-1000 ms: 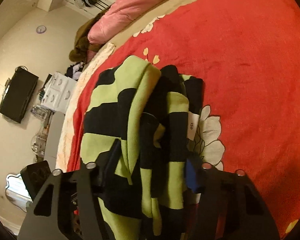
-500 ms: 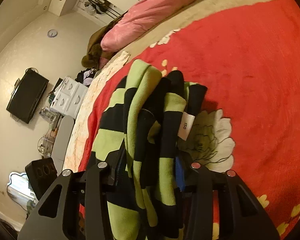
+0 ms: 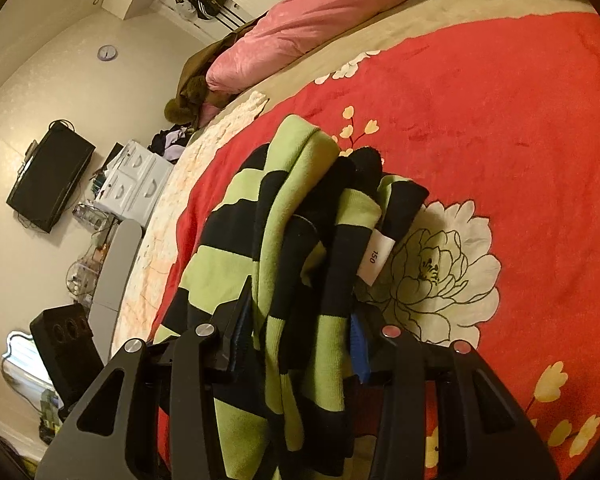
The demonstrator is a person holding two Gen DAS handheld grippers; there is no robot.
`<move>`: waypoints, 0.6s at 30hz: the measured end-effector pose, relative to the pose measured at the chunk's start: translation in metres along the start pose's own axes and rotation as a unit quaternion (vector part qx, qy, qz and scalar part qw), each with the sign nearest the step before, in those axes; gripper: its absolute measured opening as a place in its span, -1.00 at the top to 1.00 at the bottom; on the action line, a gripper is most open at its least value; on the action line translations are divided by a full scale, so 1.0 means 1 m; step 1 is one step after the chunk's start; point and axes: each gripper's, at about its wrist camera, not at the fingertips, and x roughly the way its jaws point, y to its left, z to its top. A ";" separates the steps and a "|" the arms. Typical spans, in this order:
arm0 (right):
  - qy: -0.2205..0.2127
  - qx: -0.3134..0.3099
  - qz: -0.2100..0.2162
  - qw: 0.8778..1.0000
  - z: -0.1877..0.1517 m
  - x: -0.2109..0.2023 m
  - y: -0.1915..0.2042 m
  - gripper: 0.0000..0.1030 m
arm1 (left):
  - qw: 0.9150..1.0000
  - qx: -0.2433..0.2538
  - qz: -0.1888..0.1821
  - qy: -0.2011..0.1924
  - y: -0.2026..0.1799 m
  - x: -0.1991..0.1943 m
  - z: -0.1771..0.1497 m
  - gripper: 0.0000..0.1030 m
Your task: Fold small clothes
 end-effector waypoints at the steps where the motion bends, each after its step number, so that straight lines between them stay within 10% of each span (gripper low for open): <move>1: 0.001 -0.001 -0.005 1.000 -0.001 0.001 -0.001 0.25 | 1.000 -0.001 0.000 0.003 0.000 0.000 0.000 0.14; 18: 0.008 0.014 -0.082 0.996 -0.007 0.011 -0.008 -0.08 | 1.000 0.017 0.020 0.016 0.001 0.005 -0.005 0.10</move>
